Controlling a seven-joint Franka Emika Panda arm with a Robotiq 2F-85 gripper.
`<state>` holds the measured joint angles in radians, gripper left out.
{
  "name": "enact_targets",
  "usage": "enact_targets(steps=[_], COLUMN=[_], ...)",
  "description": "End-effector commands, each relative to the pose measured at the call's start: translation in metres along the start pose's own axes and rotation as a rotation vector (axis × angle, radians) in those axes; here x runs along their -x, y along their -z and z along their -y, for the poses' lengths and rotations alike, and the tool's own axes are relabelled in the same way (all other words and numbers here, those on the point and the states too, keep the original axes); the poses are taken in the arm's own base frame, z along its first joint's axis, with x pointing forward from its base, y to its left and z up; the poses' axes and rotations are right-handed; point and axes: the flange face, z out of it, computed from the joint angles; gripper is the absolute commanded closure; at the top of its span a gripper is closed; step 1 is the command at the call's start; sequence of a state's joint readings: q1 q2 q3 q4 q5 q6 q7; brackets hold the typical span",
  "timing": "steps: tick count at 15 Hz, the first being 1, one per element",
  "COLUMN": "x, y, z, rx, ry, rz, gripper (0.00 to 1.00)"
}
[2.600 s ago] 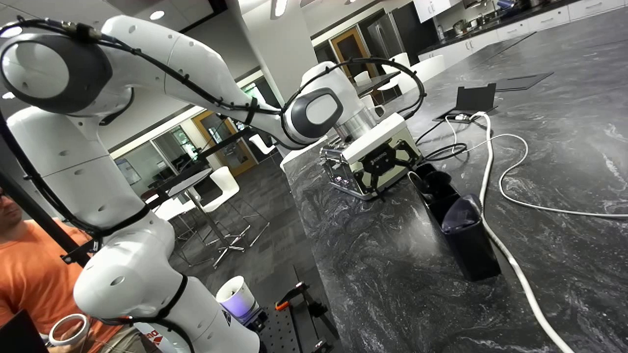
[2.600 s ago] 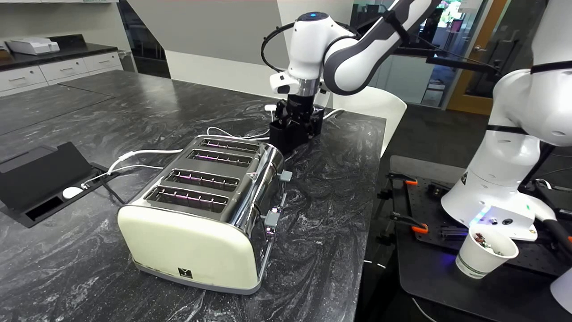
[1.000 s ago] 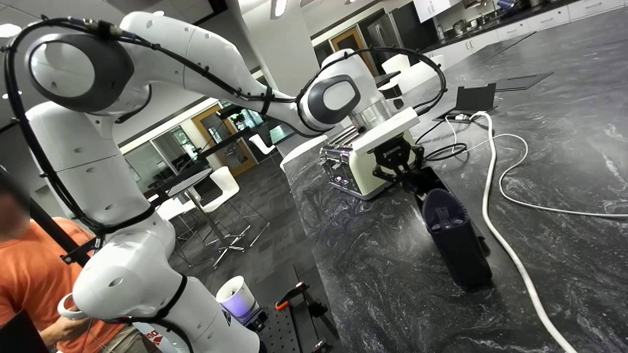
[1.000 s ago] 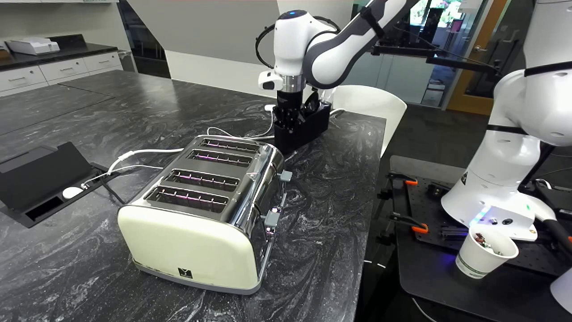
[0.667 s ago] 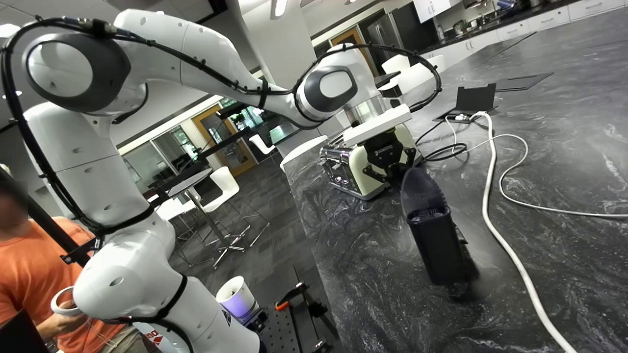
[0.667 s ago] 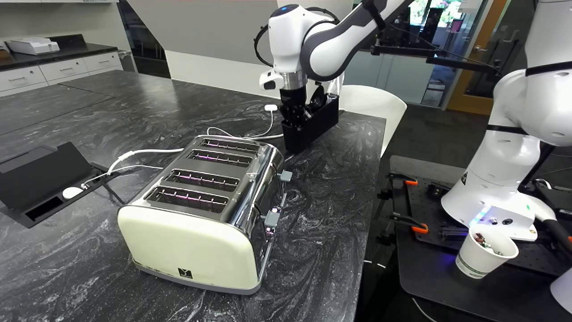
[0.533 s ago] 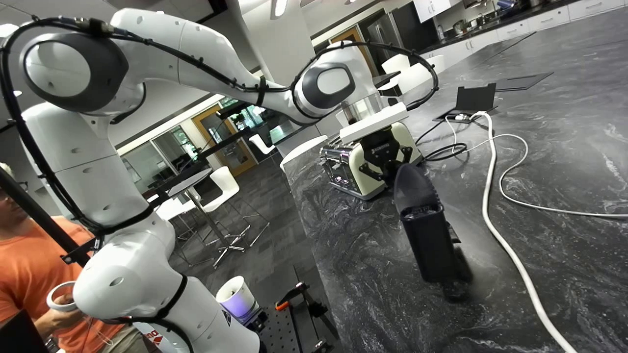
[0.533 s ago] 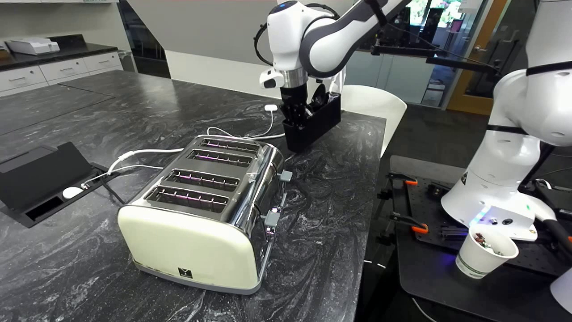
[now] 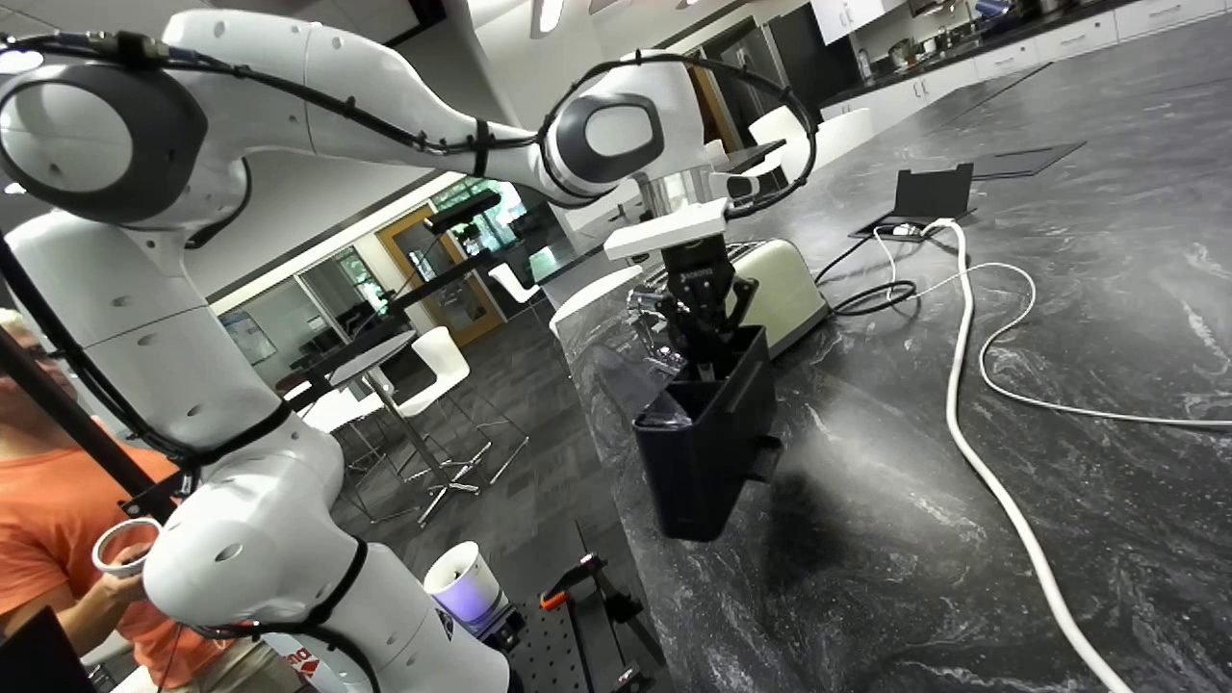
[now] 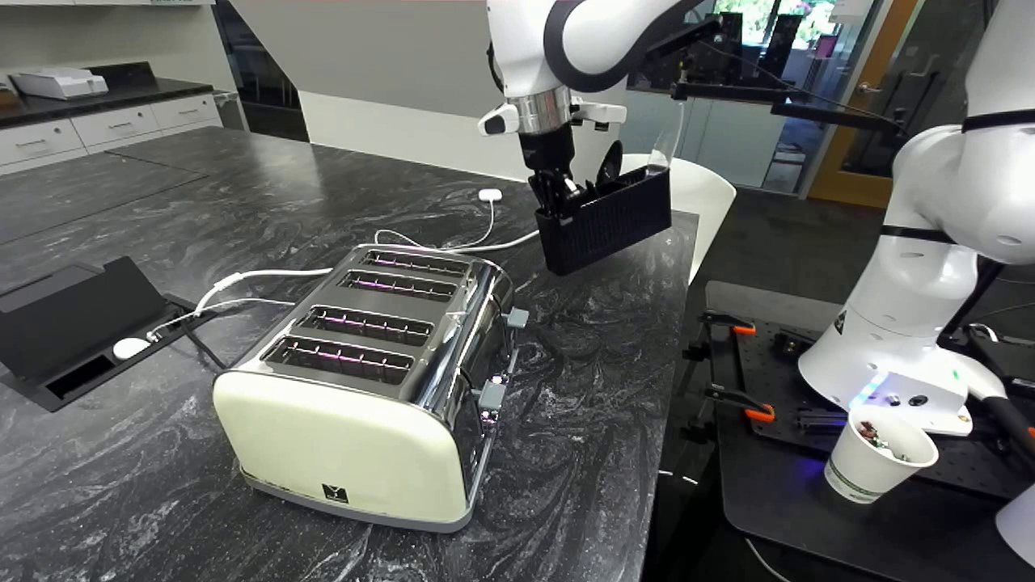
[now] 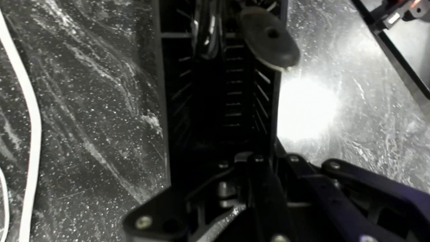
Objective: Turn the black object ninety degrees.
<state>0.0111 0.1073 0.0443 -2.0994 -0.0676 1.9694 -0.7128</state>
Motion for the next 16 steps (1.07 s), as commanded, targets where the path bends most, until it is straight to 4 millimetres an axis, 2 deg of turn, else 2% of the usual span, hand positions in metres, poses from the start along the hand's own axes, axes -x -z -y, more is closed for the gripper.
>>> enact_targets(steps=[1, 4, 9, 12, 16], x=[-0.003, -0.019, -0.051, -0.066, -0.077], y=[0.029, 0.040, 0.047, 0.050, 0.050], z=[0.024, 0.041, 0.057, 0.057, 0.039], rx=[-0.064, -0.084, -0.072, -0.054, 0.006], ry=[-0.139, -0.285, -0.507, -0.588, -0.675], rz=[-0.060, -0.106, -0.120, -0.168, -0.249], gripper=[0.99, 0.99, 0.99, 0.99, 0.99])
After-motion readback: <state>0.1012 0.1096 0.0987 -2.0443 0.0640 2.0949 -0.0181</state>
